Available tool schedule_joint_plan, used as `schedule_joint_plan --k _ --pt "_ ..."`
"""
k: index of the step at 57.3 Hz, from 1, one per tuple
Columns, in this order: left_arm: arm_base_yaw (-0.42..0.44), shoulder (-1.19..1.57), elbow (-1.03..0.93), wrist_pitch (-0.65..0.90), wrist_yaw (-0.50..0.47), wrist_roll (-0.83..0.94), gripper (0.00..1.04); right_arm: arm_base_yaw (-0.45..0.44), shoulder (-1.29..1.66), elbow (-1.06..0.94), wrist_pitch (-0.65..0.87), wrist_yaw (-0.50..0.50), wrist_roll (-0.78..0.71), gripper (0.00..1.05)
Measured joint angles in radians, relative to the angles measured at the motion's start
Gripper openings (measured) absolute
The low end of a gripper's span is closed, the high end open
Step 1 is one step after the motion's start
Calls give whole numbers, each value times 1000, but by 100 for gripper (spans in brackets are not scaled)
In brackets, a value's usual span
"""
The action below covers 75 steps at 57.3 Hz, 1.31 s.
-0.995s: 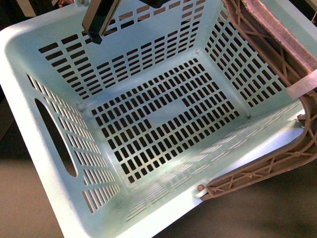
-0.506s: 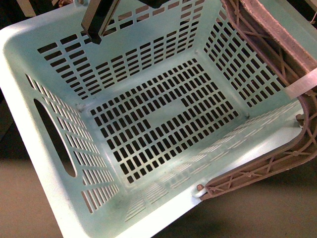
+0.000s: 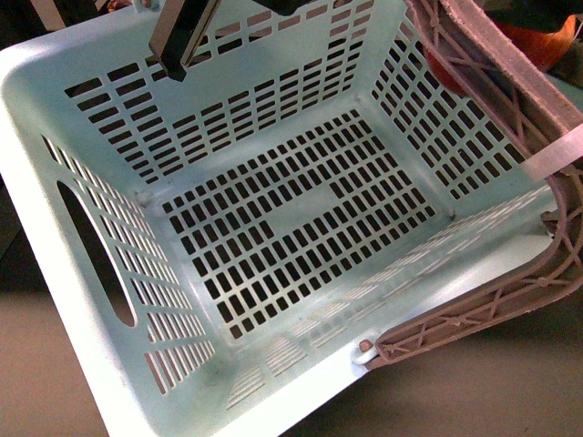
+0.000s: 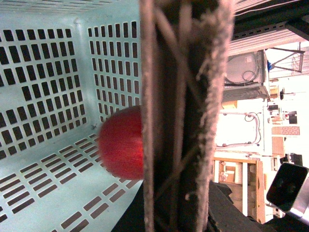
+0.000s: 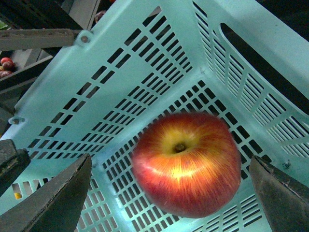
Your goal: Pick apple with right arm and hold basket with left
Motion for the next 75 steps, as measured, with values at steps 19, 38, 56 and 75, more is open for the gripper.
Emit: schedule_joint_plan --k 19,38,56,75 --pt "0 6 0 0 0 3 7 -65 -208 0 -181 227 -97 96" --pt "-2 6 0 0 7 -1 7 -139 -406 -84 -120 287 -251 88" --pt "0 6 0 0 1 5 7 -231 -564 -372 194 150 -491 32" --pt "0 6 0 0 1 4 7 -356 -785 -524 132 26 -510 2"
